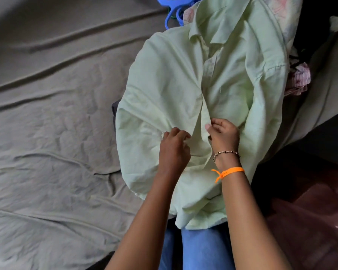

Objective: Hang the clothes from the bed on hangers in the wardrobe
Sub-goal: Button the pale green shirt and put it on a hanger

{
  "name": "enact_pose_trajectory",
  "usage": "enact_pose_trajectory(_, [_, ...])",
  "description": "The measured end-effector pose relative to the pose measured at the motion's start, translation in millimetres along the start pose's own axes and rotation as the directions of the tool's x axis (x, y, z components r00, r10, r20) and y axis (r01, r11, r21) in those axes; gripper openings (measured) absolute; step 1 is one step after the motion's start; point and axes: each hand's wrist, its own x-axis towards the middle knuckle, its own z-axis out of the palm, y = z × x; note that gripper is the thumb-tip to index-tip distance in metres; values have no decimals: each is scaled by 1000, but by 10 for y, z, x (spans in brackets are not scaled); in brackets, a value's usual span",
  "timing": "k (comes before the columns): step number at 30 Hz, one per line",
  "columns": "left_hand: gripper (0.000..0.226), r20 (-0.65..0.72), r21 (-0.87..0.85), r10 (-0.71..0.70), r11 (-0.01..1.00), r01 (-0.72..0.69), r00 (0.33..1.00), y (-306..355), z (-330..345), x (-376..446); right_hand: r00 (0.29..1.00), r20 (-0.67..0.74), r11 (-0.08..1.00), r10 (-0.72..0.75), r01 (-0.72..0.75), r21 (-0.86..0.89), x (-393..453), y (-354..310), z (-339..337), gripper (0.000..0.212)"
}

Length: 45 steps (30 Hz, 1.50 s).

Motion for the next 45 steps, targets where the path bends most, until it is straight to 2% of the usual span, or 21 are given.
enact_pose_trajectory(4, [29, 51, -26, -70, 997, 71, 996, -110, 6, -30, 999, 30, 998, 45, -43, -47, -1, 187, 37, 15])
enact_pose_trajectory(9, [17, -1, -88, -161, 983, 160, 987, -121, 5, -4, 998, 13, 966, -56, 58, -251, -67, 248, 69, 13])
enact_pose_trajectory(10, [16, -17, -54, -142, 989, 141, 990, -136, 12, -25, 998, 19, 948, -60, 63, -313, -102, 249, 74, 16])
enact_pose_trajectory(12, [30, -35, 82, -133, 987, 135, 991, -199, 73, -121, 999, 32, 883, -24, 37, -467, -187, 296, 99, 24])
enact_pose_trajectory(13, [35, -42, 99, -170, 980, 174, 984, -237, 101, -169, 999, 37, 839, -5, 24, -544, -233, 341, 112, 28])
enact_pose_trajectory(15, [29, -69, 18, -238, 971, 239, 969, -307, 134, -191, 999, 45, 785, -22, 46, -618, -307, 449, 126, 30])
enact_pose_trajectory(17, [18, -83, -94, -244, 967, 237, 966, -355, 108, -132, 997, 44, 817, -65, 79, -572, -324, 514, 98, 25])
enact_pose_trajectory(20, [14, -111, -246, -204, 954, 172, 973, -341, -26, -5, 994, 46, 876, -97, 107, -471, -331, 531, -21, 25])
enact_pose_trajectory(23, [3, -156, -411, -263, 894, 180, 952, -169, -243, -8, 987, -20, 926, -159, 143, -349, -391, 517, -154, 16])
enact_pose_trajectory(25, [3, -198, -447, -266, 881, 154, 944, -66, -361, -48, 991, -36, 969, -128, 117, -216, -453, 481, -182, 12])
enact_pose_trajectory(27, [8, -234, -412, -195, 907, 85, 953, 25, -477, -109, 999, 12, 999, -48, 48, 5, -529, 415, -197, 11])
enact_pose_trajectory(29, [14, -269, -387, -116, 922, 3, 956, 103, -577, -178, 994, 107, 976, 2, -25, 217, -620, 334, -242, 21])
enact_pose_trajectory(31, [21, -288, -356, -60, 933, -48, 956, 169, -635, -266, 984, 177, 950, 5, -59, 305, -704, 288, -299, 31])
enact_pose_trajectory(32, [26, -274, -338, -71, 941, -27, 959, 172, -622, -328, 984, 177, 951, 0, -54, 305, -735, 289, -313, 32])
enact_pose_trajectory(35, [37, -152, -217, -153, 969, 118, 977, -5, -411, -608, 999, 47, 987, 8, -15, 158, -780, 419, -270, 25])
enact_pose_trajectory(37, [43, -72, -73, -159, 985, 154, 985, -197, -210, -863, 1000, -18, 1000, 17, -17, 8, -821, 557, -189, 19])
enact_pose_trajectory(40, [56, 44, 201, -29, 979, 20, 999, -392, 2, -1171, 999, 2, 979, 43, -42, -199, -891, 754, -123, 12])
enact_pose_trajectory(42, [65, 105, 361, 62, 928, -97, 992, -502, 94, -1309, 999, 18, 950, 51, -43, -309, -961, 852, -116, 11])
enact_pose_trajectory(43, [62, 160, 413, 92, 898, -151, 983, -539, 111, -1357, 999, 10, 944, 43, -37, -328, -986, 882, -115, 11])
enact_pose_trajectory(45, [31, 283, 427, 94, 879, -213, 955, -570, 105, -1389, 1000, -17, 947, 8, -13, -322, -998, 926, -118, 10])
